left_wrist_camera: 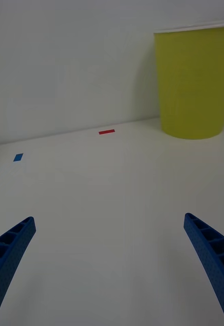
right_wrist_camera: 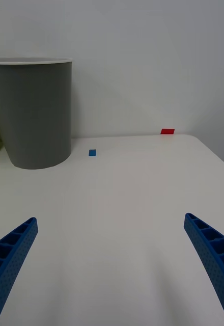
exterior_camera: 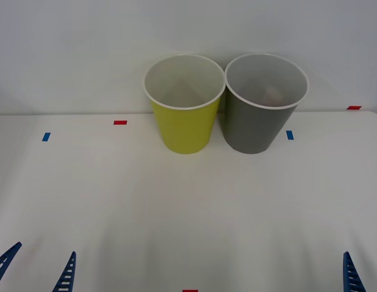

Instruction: Put cans in the gray bin and PET bottles in the light green bin.

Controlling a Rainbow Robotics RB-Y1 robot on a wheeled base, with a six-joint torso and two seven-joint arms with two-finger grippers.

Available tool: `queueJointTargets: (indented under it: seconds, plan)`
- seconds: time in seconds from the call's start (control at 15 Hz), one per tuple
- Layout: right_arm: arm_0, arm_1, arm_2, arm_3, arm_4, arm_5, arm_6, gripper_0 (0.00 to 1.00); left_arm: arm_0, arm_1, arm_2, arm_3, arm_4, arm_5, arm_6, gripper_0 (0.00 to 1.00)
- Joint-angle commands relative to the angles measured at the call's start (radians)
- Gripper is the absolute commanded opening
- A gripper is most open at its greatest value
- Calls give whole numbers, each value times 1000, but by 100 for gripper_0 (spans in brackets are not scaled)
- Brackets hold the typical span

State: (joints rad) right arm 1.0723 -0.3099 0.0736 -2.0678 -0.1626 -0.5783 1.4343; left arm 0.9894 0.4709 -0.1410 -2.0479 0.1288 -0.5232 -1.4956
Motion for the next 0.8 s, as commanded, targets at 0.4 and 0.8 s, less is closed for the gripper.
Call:
queueJointTargets:
  seconds: [0.4,0.8]
  plan:
    - [0,0,0,0,0,0,0,100,0,0,0,0,0,0,0,100]
    - [0,0,0,0,0,0,0,100,0,0,0,0,0,0,0,100]
